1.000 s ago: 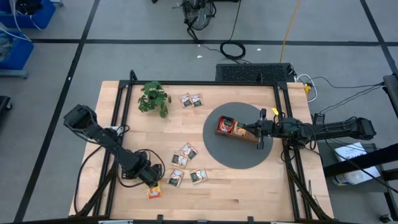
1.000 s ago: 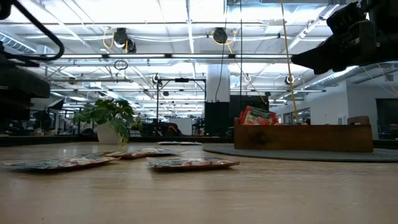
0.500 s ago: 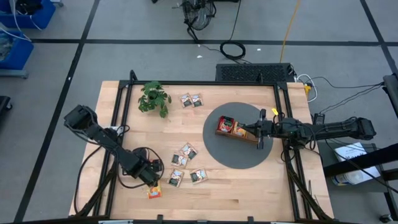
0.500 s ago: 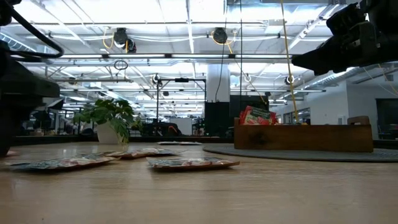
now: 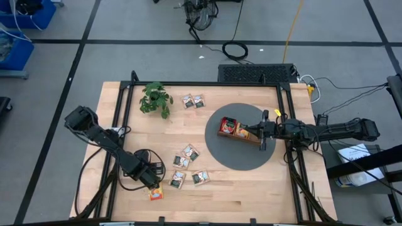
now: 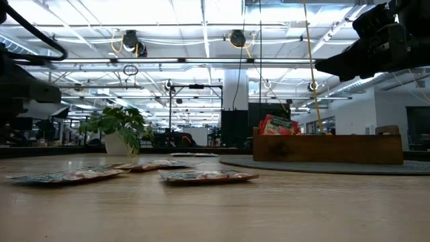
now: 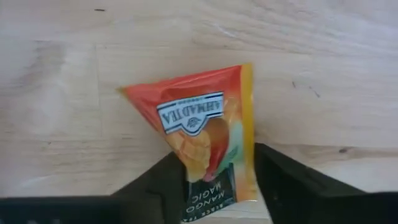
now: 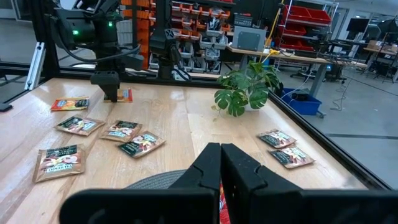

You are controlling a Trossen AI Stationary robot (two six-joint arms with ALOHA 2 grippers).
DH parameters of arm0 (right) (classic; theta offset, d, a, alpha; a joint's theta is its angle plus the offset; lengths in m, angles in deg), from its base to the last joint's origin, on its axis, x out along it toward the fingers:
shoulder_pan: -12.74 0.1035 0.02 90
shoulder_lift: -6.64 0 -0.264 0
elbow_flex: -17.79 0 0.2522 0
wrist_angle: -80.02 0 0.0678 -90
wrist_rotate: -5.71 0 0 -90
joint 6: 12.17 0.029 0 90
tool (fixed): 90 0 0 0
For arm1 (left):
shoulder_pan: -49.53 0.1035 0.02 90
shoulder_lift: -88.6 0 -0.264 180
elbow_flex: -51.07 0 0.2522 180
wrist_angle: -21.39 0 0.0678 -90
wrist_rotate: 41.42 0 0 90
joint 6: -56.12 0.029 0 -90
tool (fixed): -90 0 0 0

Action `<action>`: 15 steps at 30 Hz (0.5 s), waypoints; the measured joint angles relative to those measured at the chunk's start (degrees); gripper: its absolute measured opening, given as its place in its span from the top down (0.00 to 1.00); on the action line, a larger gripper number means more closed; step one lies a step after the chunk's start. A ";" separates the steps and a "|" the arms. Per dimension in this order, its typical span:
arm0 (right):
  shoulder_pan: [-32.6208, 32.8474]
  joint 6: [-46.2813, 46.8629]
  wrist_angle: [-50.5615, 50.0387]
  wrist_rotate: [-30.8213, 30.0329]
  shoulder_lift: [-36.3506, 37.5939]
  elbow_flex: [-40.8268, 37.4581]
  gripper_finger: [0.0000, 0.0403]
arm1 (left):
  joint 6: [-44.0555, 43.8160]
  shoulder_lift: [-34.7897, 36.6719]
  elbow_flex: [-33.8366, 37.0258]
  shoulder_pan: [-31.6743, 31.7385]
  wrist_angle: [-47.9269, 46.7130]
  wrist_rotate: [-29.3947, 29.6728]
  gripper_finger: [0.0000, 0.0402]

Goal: Pick & Place Tea
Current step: Put the yellow tea bag into the middle section of the wooden organizer

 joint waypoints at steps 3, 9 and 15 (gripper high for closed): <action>0.00 0.00 0.00 0.00 0.00 0.00 1.00 | 1.39 0.00 -0.02 0.00 0.35 0.44 0.65; 0.00 0.00 0.00 0.00 0.00 0.00 1.00 | 8.81 -0.14 0.00 -0.50 1.29 7.93 0.80; 0.00 0.01 0.00 0.01 -0.01 0.00 1.00 | 23.84 0.62 -1.05 0.79 0.22 9.89 0.98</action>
